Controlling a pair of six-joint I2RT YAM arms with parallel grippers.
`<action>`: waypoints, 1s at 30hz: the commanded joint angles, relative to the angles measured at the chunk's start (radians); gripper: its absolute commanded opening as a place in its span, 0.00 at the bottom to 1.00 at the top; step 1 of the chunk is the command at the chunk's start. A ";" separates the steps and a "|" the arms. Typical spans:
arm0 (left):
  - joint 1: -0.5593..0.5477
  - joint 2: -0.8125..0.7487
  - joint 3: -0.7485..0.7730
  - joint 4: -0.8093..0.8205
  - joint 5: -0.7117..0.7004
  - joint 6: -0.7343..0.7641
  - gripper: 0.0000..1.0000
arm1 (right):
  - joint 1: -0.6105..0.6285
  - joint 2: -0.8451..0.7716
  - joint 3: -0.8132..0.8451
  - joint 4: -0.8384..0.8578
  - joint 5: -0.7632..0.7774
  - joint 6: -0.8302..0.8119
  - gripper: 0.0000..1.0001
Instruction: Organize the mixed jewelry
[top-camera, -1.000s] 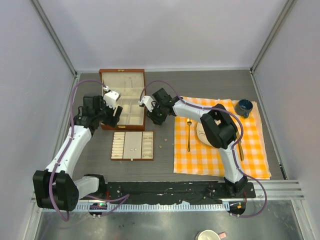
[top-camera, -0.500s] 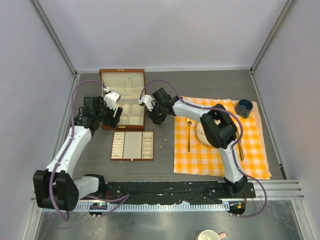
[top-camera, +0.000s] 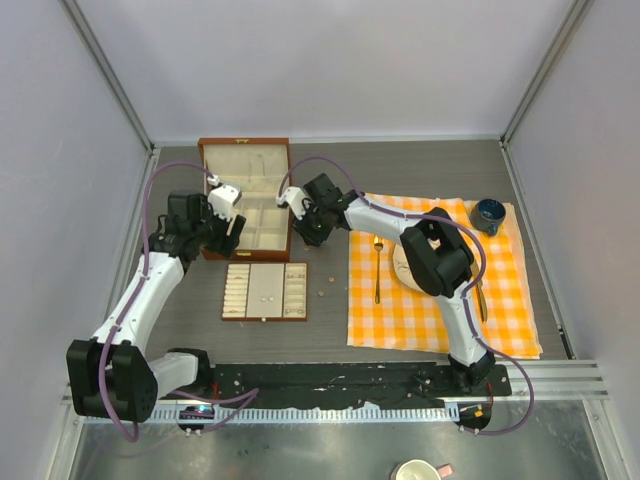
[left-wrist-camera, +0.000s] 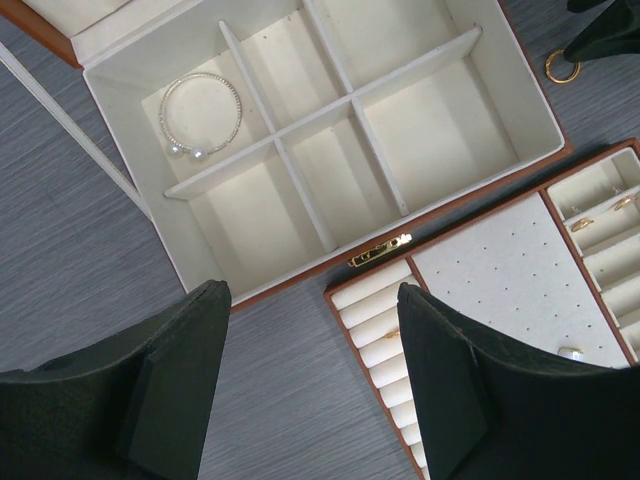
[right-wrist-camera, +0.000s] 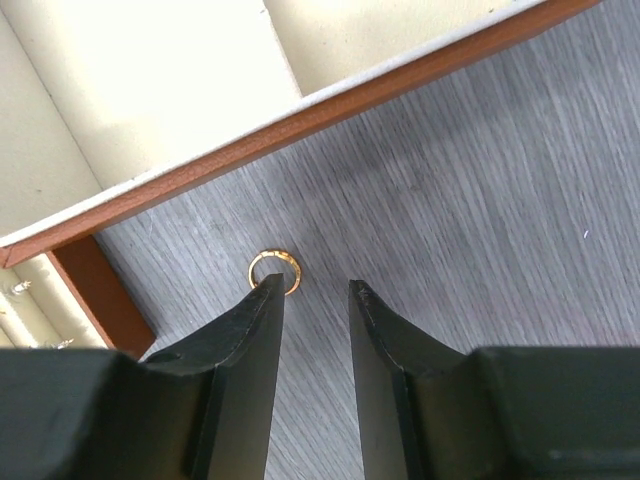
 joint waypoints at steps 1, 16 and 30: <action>0.006 -0.011 -0.005 0.050 0.003 0.015 0.72 | 0.004 0.012 0.051 0.013 -0.001 0.018 0.38; 0.006 -0.018 -0.015 0.056 -0.005 0.018 0.72 | 0.007 0.037 0.053 0.015 0.001 0.029 0.36; 0.006 -0.032 -0.020 0.050 -0.015 0.020 0.72 | 0.036 0.014 -0.043 0.110 0.113 0.040 0.31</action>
